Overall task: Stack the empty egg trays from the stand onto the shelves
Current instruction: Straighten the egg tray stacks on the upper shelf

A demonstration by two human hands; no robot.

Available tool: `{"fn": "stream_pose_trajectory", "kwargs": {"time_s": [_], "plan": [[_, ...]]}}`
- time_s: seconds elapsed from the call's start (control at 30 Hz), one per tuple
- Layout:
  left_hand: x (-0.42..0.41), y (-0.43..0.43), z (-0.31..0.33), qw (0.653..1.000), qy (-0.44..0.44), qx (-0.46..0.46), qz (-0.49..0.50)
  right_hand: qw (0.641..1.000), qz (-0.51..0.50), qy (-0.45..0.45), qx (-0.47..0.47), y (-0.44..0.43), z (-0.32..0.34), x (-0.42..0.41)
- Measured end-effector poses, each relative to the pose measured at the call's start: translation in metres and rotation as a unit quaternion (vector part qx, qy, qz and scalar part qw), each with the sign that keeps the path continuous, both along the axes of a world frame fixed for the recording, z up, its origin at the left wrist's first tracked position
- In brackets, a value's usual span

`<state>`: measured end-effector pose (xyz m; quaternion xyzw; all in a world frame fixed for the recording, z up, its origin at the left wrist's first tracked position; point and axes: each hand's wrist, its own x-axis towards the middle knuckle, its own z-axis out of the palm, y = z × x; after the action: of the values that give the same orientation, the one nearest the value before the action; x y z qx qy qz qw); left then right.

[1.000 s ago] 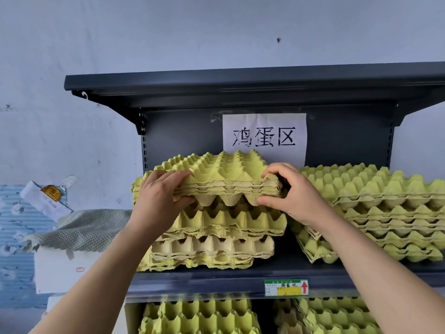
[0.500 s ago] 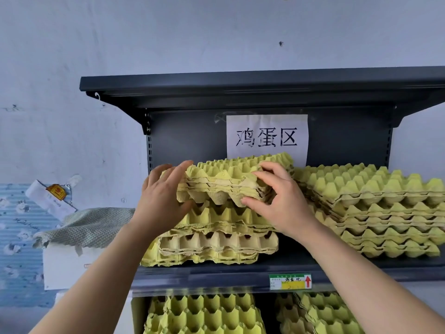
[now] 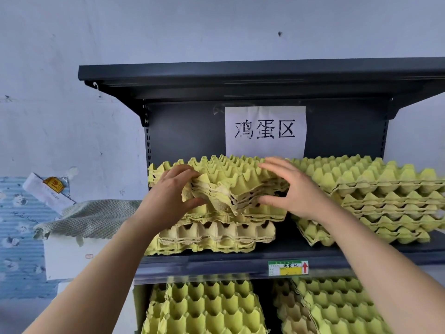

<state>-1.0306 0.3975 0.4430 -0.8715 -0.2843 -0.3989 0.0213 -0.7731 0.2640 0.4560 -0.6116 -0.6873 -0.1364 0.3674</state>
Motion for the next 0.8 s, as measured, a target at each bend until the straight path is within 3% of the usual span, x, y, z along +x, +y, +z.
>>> {"fn": "stream_pose_trajectory", "kwargs": {"time_s": [0.2, 0.53, 0.8], "plan": [[0.009, -0.027, -0.005, 0.998, -0.002, -0.056, -0.042, 0.998, 0.001, 0.031, -0.052, 0.016, 0.004, 0.016], [0.027, -0.067, 0.007, 0.981, 0.032, -0.178, 0.072, 0.992, 0.014, 0.040, -0.116, 0.020, 0.005, 0.022], [0.023, -0.058, 0.014, 0.982, -0.054, -0.176, 0.043, 0.997, 0.015, 0.064, -0.028, 0.019, 0.005, 0.009]]}}
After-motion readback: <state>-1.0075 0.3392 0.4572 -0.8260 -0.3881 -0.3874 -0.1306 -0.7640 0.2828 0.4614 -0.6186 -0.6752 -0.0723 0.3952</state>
